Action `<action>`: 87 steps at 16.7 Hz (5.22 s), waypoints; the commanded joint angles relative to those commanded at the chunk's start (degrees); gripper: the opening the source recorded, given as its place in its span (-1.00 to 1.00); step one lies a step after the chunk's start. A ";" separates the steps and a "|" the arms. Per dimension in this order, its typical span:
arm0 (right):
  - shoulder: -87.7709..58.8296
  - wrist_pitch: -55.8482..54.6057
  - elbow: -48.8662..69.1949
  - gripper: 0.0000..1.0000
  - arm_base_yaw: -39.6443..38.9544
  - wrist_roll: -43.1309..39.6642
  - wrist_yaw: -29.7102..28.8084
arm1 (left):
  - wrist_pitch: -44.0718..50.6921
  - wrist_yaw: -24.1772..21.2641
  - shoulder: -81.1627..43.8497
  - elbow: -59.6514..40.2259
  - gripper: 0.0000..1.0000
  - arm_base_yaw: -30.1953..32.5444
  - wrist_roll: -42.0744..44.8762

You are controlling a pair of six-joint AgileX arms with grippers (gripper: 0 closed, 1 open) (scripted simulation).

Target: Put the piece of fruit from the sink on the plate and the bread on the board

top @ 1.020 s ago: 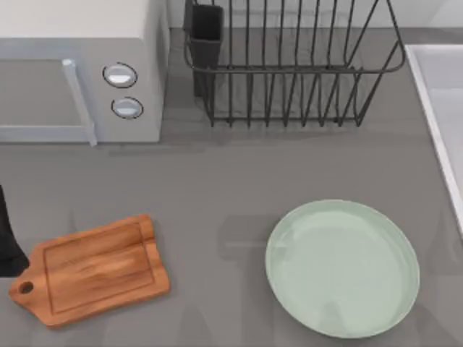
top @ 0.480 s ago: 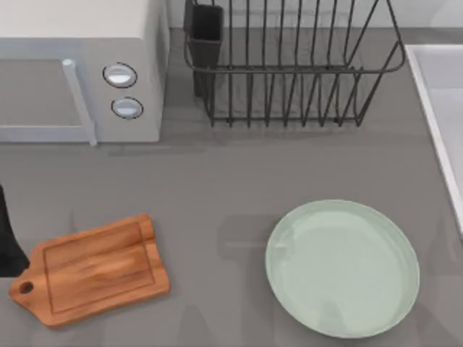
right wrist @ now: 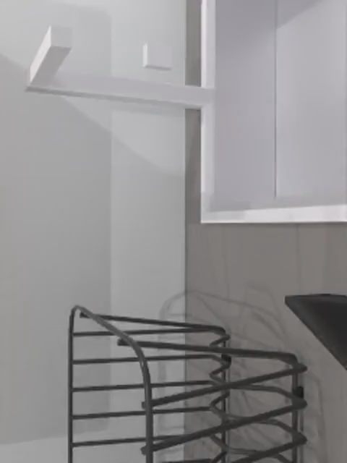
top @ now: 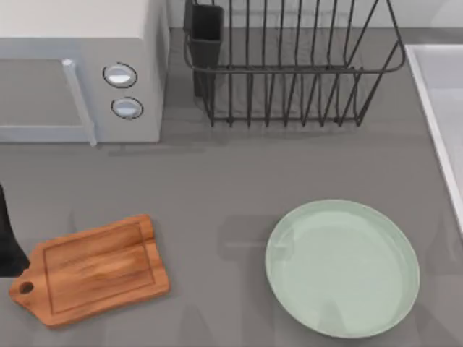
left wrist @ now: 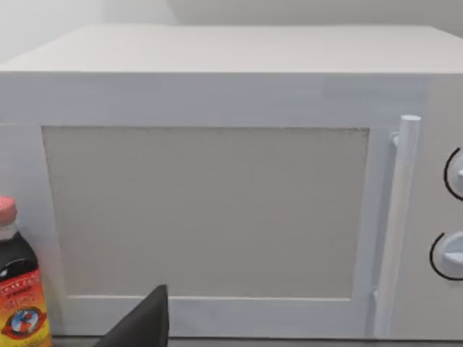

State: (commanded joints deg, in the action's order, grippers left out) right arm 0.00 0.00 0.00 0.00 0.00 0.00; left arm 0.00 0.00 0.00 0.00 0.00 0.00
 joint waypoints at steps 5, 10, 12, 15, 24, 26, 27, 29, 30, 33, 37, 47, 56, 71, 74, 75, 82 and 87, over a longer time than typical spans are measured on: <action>-0.57 0.38 0.56 1.00 0.12 -0.12 0.00 | 0.00 0.00 0.00 0.00 1.00 0.00 0.00; -12.63 7.65 11.43 1.00 2.49 -2.36 -0.02 | 0.00 0.00 0.00 0.00 1.00 0.00 0.00; -21.54 12.43 18.65 1.00 4.05 -3.84 -0.03 | 0.00 0.00 0.00 0.00 1.00 0.00 0.00; -38.08 20.78 31.34 1.00 6.77 -6.42 -0.05 | 0.00 0.00 0.00 0.00 1.00 0.00 0.00; -93.76 47.27 71.70 1.00 15.41 -14.59 -0.10 | 0.00 0.00 0.00 0.00 1.00 0.00 0.00; -103.85 52.01 78.93 1.00 16.95 -16.05 -0.11 | 0.00 0.00 0.00 0.00 1.00 0.00 0.00; -108.16 54.07 82.06 1.00 17.62 -16.69 -0.12 | 0.00 0.00 0.00 0.00 1.00 0.00 0.00; -115.02 57.46 87.20 1.00 18.73 -17.74 -0.13 | 0.00 0.00 0.00 0.00 1.00 0.00 0.00; -117.53 58.75 89.15 1.00 19.15 -18.13 -0.13 | 0.00 0.00 0.00 0.00 1.00 0.00 0.00; -121.33 60.76 92.15 1.00 19.80 -18.76 -0.13 | 0.00 0.00 0.00 0.00 1.00 0.00 0.00; -121.40 60.80 92.20 1.00 19.82 -18.77 -0.13 | 0.00 0.00 0.00 0.00 1.00 0.00 0.00; -132.72 41.01 84.73 1.00 19.66 -18.55 -0.25 | 0.00 0.00 0.00 0.00 1.00 0.00 0.00; -138.15 33.20 81.36 0.85 19.74 -18.49 -0.30 | 0.00 0.00 0.00 0.00 1.00 0.00 0.00; -138.15 33.20 81.36 -1.00 19.74 -18.49 -0.30 | 0.00 0.00 0.00 0.00 1.00 0.00 0.00; -138.15 33.20 81.36 -1.00 19.74 -18.49 -0.30 | 0.00 0.00 0.00 0.00 1.00 0.00 0.00; -138.15 33.20 81.36 -1.00 19.74 -18.49 -0.30 | 0.00 0.00 0.00 0.00 1.00 0.00 0.00; -130.24 42.19 85.27 -1.00 19.70 -18.02 0.72 | 0.00 0.00 0.00 0.00 1.00 0.00 0.00; -123.75 52.87 89.33 -1.00 19.69 -18.09 0.78 | 0.00 0.00 0.00 0.00 1.00 0.00 0.00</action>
State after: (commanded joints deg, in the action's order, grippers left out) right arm -123.75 52.87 89.33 19.69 -18.09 0.78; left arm 0.00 0.00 0.00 0.00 0.00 0.00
